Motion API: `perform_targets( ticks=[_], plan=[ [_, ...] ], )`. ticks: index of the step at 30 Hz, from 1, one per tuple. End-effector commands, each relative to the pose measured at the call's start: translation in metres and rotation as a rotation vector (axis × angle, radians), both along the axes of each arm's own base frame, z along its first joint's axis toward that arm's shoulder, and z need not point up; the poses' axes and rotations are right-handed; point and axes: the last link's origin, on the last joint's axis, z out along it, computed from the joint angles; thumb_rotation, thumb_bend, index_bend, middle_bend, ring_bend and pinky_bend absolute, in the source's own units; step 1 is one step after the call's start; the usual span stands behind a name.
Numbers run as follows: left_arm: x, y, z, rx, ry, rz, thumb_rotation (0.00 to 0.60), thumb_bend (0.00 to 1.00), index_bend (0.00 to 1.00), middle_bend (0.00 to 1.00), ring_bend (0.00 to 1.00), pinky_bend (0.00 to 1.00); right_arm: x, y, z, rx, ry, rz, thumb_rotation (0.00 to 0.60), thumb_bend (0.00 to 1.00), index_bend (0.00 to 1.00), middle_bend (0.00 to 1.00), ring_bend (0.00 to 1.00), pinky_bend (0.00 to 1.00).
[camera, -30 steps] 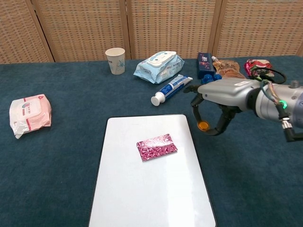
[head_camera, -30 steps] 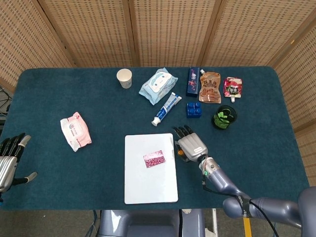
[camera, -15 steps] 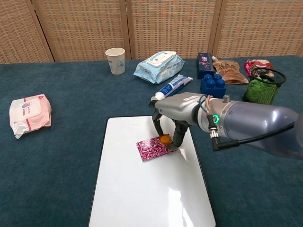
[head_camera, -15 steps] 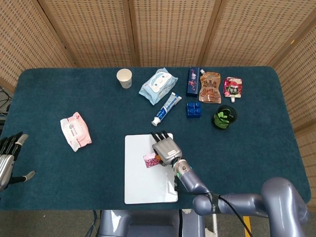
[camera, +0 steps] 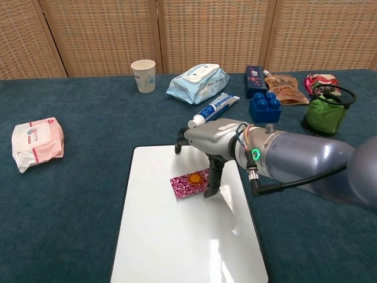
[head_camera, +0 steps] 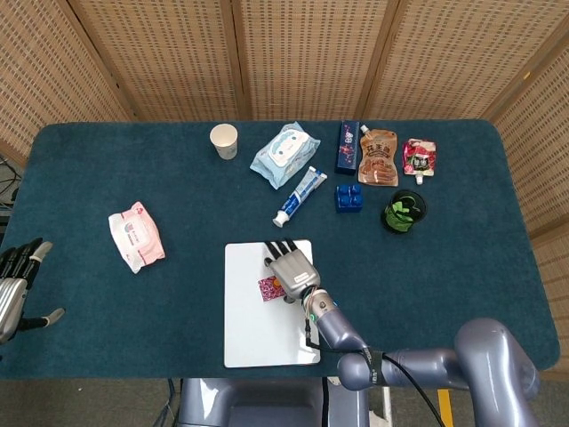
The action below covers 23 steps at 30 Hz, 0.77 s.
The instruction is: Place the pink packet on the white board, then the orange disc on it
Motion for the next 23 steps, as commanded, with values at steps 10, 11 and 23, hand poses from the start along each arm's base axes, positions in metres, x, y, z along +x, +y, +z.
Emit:
perform_targets(
  ticks=[10, 11, 23],
  plan=[
    [0.003, 0.000, -0.003, -0.006, 0.006, -0.021, 0.600, 0.00, 0.00, 0.00, 0.00, 0.00, -0.004, 0.009, 0.086, -0.153, -0.110, 0.076, 0.600, 0.05, 0.00, 0.00, 0.00, 0.00],
    [0.003, 0.000, -0.003, 0.004, 0.006, -0.033, 0.600, 0.00, 0.00, 0.00, 0.00, 0.00, -0.018, 0.011, 0.112, -0.214, -0.120, 0.093, 0.600, 0.05, 0.00, 0.00, 0.00, 0.00],
    [0.004, -0.002, -0.009, 0.088, -0.022, -0.067, 0.600, 0.00, 0.00, 0.00, 0.00, 0.00, -0.182, 0.063, 0.246, -0.606, -0.128, 0.057, 0.600, 0.00, 0.00, 0.00, 0.00, 0.00]
  ],
)
